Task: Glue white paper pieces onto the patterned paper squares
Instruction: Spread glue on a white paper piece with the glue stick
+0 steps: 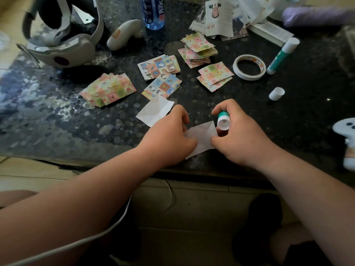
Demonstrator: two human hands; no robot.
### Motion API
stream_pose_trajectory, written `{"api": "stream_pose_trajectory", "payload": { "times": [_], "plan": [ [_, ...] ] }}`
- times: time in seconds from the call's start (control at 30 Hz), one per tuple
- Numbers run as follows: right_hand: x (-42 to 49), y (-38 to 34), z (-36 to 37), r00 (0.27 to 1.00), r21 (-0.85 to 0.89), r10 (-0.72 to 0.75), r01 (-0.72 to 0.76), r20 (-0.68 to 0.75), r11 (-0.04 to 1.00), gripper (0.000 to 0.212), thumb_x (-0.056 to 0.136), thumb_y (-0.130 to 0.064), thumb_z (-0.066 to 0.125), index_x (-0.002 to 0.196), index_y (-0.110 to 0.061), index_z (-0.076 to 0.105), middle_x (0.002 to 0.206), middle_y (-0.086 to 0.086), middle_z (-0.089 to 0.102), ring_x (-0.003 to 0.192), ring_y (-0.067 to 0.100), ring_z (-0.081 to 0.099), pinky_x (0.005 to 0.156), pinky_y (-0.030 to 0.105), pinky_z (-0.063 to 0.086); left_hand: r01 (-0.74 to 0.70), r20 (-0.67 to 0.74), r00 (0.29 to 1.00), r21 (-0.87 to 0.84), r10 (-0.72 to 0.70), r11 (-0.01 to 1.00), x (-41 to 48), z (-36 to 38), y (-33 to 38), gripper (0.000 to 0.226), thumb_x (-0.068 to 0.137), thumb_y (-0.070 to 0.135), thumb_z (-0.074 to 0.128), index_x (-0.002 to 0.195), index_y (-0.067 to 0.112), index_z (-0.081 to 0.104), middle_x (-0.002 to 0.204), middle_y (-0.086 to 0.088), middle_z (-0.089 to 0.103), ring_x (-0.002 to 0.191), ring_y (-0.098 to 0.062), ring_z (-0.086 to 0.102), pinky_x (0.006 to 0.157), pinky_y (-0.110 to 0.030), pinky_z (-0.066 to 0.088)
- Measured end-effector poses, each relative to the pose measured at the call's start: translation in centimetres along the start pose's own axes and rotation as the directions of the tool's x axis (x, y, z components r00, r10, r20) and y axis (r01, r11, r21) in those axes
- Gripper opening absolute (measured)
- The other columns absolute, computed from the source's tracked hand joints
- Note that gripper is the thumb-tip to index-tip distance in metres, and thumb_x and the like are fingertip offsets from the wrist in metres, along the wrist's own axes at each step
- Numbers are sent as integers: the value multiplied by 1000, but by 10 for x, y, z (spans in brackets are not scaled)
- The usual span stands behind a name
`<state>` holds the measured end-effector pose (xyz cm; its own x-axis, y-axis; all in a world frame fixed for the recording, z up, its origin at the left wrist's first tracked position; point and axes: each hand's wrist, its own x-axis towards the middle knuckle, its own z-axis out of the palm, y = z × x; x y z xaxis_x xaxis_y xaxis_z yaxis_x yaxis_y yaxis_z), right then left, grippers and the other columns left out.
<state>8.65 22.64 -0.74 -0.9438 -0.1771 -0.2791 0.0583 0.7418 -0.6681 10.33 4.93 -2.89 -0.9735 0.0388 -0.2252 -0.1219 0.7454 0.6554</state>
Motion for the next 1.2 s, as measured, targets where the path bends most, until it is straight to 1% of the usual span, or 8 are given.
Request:
{"api": "stream_pose_trajectory", "payload": {
  "times": [0.2, 0.37, 0.6, 0.73, 0.83, 0.93, 1.1, 1.2],
  "plan": [
    [0, 5, 3, 1000, -49, -23, 24, 7, 999, 52, 83, -11, 73, 118, -37, 45, 92, -6, 59, 81, 11, 60, 69, 26, 52, -229, 46, 973, 282, 225, 932, -8, 10, -2, 25, 83, 23, 64, 98, 27, 44, 94, 6, 53, 92, -23, 51, 79, -40, 46],
    [2, 11, -3, 997, -73, -61, 58, -44, 996, 30, 95, -17, 62, 113, -38, 49, 89, -5, 60, 81, 12, 60, 68, 26, 49, -217, 65, 976, 310, 207, 925, -7, 12, -5, 28, 88, 25, 61, 116, 28, 62, 108, 2, 55, 105, -24, 52, 92, -44, 46],
    [5, 16, -25, 967, 184, -87, 134, -241, 974, 15, 100, -38, 61, 114, -33, 62, 72, -1, 74, 71, 7, 72, 79, 39, 59, -228, 78, 974, 339, 214, 913, -8, 12, -13, 39, 94, 34, 58, 132, 31, 61, 118, 4, 50, 113, -19, 47, 99, -36, 41],
    [7, 18, -29, 941, 330, -68, 184, -332, 926, 12, 101, -43, 60, 103, -34, 67, 86, -3, 74, 78, 12, 73, 79, 38, 63, -242, 85, 970, 367, 226, 898, -7, 13, -14, 41, 95, 47, 60, 134, 36, 59, 120, 7, 48, 114, -16, 44, 101, -35, 40],
    [13, 22, -25, 951, 360, 11, 107, -310, 927, 19, 95, -45, 68, 92, -27, 73, 85, 0, 75, 79, 14, 72, 84, 45, 61, -239, 81, 971, 367, 226, 899, -5, 13, -13, 44, 93, 50, 62, 135, 36, 58, 121, 8, 47, 115, -15, 44, 102, -34, 39],
    [17, 24, -20, 963, 337, 35, 59, -267, 940, 12, 85, -31, 81, 90, -22, 75, 77, -1, 74, 74, 11, 70, 76, 41, 60, -233, 68, 972, 349, 223, 908, -5, 14, -15, 47, 92, 49, 64, 136, 33, 58, 122, 8, 47, 115, -15, 43, 102, -33, 38],
    [21, 22, -12, 978, 288, 54, 6, -200, 958, 20, 77, -20, 82, 86, -9, 68, 84, 12, 73, 82, 31, 71, 78, 51, 60, -249, 75, 968, 359, 238, 900, -5, 14, -16, 43, 95, 49, 59, 136, 34, 57, 123, 8, 46, 116, -16, 41, 104, -35, 36],
    [22, 21, -7, 986, 227, 16, 23, -169, 974, 21, 78, -20, 81, 87, -7, 68, 83, 12, 72, 78, 23, 68, 72, 38, 58, -251, 54, 967, 370, 250, 894, -3, 14, -17, 37, 99, 47, 53, 134, 37, 59, 122, 7, 47, 115, -18, 42, 102, -37, 37]
  ]
}}
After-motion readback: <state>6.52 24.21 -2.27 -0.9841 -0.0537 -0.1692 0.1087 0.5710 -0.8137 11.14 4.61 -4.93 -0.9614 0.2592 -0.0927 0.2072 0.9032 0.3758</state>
